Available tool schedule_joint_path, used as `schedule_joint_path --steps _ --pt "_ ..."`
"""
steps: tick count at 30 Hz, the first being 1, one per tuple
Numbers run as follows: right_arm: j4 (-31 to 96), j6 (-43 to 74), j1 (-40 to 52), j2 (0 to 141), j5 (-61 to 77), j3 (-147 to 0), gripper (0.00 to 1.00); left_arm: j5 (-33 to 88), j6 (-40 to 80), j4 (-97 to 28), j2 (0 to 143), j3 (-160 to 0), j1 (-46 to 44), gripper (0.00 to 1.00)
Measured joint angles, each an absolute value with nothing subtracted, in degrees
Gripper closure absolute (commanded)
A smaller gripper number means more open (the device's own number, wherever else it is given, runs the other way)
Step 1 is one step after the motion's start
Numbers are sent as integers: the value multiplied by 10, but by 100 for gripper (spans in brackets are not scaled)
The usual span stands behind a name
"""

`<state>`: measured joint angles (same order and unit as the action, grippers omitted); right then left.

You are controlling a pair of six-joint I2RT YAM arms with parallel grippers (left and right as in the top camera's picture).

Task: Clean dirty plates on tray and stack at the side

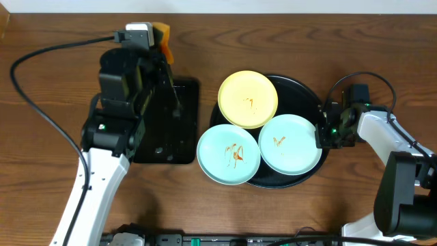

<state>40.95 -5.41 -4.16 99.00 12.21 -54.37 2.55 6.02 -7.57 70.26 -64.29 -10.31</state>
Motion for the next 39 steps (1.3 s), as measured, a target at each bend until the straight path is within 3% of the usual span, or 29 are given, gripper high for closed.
schedule_joint_path --steps 39 --pt "409 -54 -42 990 122 -544 99 23 25 2 579 -643 -103 93"
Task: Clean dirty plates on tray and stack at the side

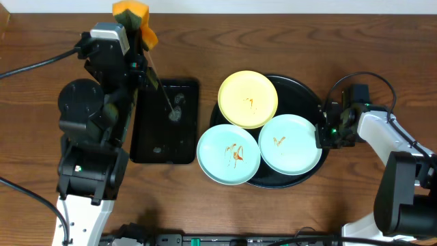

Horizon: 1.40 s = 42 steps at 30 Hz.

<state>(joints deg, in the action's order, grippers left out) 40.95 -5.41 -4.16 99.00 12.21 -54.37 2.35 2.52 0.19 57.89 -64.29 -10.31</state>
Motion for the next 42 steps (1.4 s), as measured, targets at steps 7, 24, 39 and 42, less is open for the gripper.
schedule_joint_path --steps 7,24,39,42 --pt "409 -54 -42 990 122 -544 99 23 25 2 579 -643 -103 93" --pt "409 -54 -42 990 122 -544 99 23 25 2 579 -643 -103 92" --pt "409 -54 -42 990 122 -544 99 23 25 -76 603 -643 -103 93" --pt "409 -54 -42 990 122 -544 99 22 25 -143 638 -643 -103 92"
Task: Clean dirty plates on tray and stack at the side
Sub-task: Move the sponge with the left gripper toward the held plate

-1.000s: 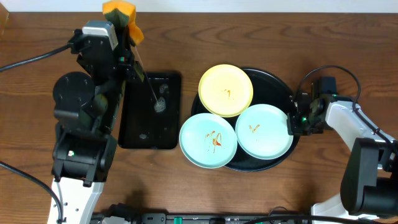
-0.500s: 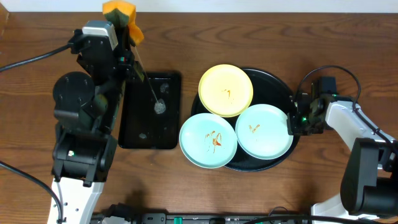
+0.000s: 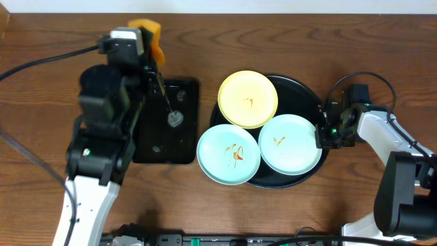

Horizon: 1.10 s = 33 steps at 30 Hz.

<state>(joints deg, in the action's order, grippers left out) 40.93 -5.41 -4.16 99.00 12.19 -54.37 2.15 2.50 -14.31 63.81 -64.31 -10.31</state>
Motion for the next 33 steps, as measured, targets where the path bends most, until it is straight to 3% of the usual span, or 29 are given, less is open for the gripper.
schedule_joint_path --steps 14,20,33 --pt "409 -54 -42 990 122 -544 99 22 59 -421 872 -643 -103 93" --pt "409 -54 -42 990 122 -544 99 22 75 -442 941 -643 -103 93" --pt "409 -54 -42 990 122 -544 99 22 77 -446 948 -643 -103 92"
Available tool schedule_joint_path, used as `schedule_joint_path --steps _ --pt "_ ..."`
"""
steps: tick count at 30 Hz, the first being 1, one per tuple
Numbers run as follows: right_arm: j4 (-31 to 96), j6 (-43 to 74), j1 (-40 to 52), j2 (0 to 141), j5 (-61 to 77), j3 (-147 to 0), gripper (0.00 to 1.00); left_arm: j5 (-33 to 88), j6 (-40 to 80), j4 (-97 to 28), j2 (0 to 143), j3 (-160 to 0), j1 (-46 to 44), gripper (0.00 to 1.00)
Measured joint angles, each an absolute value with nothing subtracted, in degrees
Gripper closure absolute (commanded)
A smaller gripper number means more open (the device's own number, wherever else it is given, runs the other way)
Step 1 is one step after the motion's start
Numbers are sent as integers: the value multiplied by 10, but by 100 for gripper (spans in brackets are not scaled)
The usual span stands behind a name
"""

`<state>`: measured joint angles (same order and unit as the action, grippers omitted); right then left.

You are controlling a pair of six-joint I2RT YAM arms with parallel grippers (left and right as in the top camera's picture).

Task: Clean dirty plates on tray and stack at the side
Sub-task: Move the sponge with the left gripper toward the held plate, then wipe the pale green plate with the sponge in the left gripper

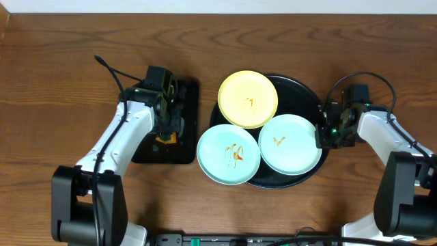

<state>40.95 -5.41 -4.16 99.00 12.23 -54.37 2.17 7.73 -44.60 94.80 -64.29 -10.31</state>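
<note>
Three dirty plates lie on the round black tray (pixel 311 96): a yellow plate (pixel 248 99) at the back, a light blue plate (pixel 228 154) at the front left hanging over the rim, and a second light blue plate (pixel 290 143) at the front right. All have brown smears. My left gripper (pixel 166 131) is low in the black rectangular tray (pixel 188 102), shut on an orange sponge (pixel 164 139). My right gripper (pixel 322 134) sits at the round tray's right rim; its fingers are hidden under the wrist.
The black rectangular tray lies left of the round tray on the brown wooden table (pixel 54 82). Cables trail from both arms. The table's front edge runs close below the plates.
My left arm was raised high towards the camera with the orange sponge above the rectangular tray. It is now low, with the sponge down inside that tray. The right arm and plates have not moved.
At every earlier moment my left arm held the orange sponge high over the rectangular tray, shifting a little left and then back. Now the sponge is down in that tray. The right gripper stayed at the round tray's rim, and the three plates kept their places.
</note>
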Motion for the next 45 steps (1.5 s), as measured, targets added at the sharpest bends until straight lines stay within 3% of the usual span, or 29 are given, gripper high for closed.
schedule_joint_path --steps 11,27,45 --pt "409 -54 -42 990 122 -544 99 120 80 -411 925 -649 -125 93" --pt "410 -54 -42 990 124 -544 99 169 244 -189 923 -674 -385 92" --pt "413 -54 -42 990 128 -544 99 168 362 -25 1114 -674 -549 92"
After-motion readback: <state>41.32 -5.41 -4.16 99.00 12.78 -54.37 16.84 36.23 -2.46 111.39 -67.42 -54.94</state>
